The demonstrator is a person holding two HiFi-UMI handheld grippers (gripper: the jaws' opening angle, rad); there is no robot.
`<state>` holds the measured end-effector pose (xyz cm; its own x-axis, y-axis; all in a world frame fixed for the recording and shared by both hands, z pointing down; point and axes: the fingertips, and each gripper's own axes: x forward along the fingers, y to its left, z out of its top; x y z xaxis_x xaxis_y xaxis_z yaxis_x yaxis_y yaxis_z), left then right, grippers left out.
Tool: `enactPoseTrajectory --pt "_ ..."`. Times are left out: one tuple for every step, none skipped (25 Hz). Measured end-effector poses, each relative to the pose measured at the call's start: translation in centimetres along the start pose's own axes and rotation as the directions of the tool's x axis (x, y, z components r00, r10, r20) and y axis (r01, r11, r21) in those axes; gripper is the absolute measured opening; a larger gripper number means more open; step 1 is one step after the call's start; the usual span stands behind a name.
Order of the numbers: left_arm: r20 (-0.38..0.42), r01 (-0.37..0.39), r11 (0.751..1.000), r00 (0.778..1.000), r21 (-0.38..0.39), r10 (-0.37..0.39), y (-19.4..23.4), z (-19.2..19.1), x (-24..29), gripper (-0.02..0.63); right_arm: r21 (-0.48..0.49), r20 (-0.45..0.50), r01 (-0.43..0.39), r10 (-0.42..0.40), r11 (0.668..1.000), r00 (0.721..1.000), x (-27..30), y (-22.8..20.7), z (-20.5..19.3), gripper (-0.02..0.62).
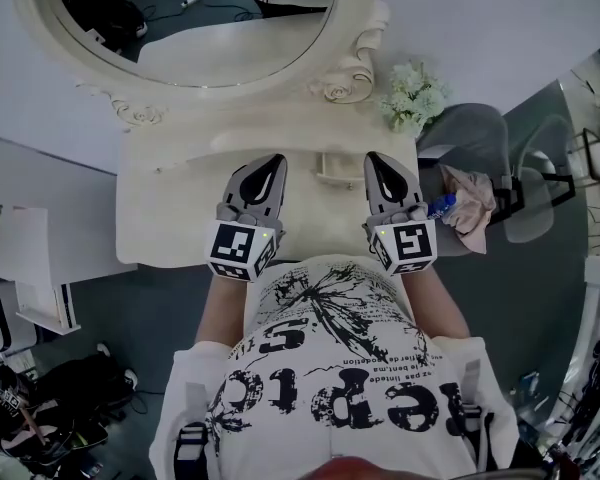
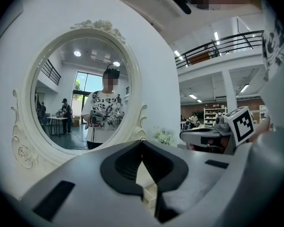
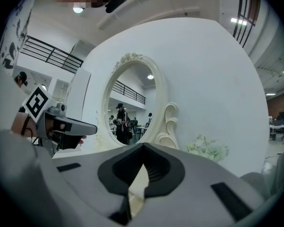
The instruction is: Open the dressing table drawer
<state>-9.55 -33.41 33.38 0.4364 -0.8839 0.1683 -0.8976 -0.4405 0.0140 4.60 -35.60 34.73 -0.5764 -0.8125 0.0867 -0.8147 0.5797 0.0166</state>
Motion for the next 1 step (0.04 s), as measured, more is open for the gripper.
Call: enactPoseTrajectory --pt "0.0 -0.001 1.0 1.0 0.0 0.001 0.08 0.0 0.01 0.018 -0.004 0.003 -0.002 0.002 1.0 1.0 0.08 0.06 0.14 0.017"
